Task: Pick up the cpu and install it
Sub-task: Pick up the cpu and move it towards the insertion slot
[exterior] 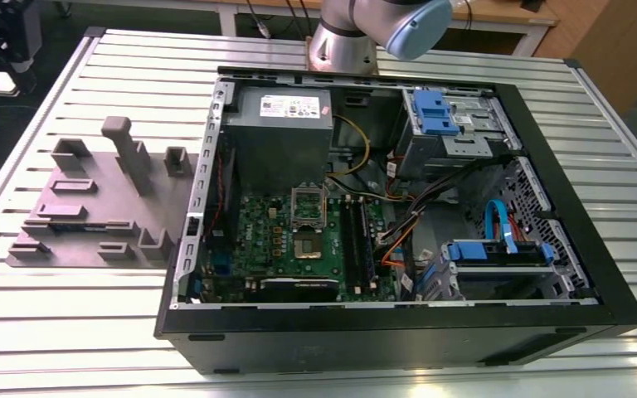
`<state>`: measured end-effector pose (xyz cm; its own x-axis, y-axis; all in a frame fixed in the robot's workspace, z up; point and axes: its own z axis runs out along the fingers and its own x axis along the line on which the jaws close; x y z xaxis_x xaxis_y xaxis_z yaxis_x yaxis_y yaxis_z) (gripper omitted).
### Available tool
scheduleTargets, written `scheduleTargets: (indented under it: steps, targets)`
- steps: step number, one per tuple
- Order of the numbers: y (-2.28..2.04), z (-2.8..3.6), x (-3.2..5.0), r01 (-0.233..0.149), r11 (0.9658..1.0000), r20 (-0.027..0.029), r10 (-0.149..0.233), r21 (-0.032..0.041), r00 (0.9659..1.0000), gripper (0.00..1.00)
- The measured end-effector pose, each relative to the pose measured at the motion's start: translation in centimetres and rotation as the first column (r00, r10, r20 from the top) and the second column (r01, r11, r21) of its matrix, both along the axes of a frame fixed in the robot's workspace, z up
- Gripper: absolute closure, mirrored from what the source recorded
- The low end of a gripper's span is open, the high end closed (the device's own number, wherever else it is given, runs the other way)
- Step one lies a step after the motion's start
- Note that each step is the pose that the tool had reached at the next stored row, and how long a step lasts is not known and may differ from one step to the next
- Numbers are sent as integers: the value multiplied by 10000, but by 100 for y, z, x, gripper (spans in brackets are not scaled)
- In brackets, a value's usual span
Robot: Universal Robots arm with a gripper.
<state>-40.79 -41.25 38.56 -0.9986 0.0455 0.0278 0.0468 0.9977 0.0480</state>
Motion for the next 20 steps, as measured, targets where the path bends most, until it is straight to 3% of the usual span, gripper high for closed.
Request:
scheduleTargets:
  steps: [20]
  targets:
    - [0, -1, 56, 1, 10000, 2, -1, 1, 10000, 53]
